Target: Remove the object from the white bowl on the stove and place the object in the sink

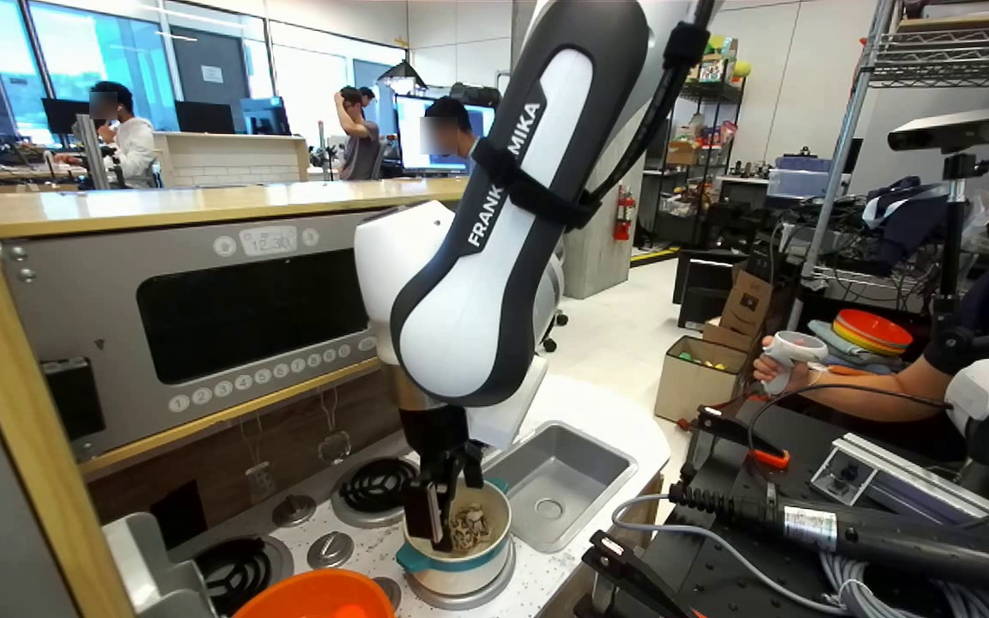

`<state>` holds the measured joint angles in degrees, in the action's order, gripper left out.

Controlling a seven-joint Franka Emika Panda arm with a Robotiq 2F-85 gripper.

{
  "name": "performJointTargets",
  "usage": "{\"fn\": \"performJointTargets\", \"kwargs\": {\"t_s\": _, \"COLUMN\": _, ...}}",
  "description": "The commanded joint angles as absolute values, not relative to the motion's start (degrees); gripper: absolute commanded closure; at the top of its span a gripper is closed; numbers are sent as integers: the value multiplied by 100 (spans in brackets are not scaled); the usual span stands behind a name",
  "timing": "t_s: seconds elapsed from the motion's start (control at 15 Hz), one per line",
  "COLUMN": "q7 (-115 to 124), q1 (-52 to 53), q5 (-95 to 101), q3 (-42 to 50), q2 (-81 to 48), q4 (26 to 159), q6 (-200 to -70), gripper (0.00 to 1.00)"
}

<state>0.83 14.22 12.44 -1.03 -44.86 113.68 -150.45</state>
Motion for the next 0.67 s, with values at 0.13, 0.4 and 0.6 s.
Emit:
{"fn": "performJointTargets", "kwargs": {"t_s": 0.13, "q7": 323, "q1": 1877, "q5": 1543, "q3": 138, "q2": -4821, "q4": 11145, "q6": -15417, "gripper": 0}}
{"fn": "performJointTargets", "kwargs": {"t_s": 0.4, "q7": 264, "q1": 1971, "q5": 1658, "q3": 234, "q2": -4891, "q4": 11088, "q6": -15509, "gripper": 0}}
{"fn": "performJointTargets", "kwargs": {"t_s": 0.6, "q7": 215, "q1": 1930, "q5": 1682, "q3": 271, "q2": -4877, "q4": 11052, "q6": -15521, "gripper": 0}}
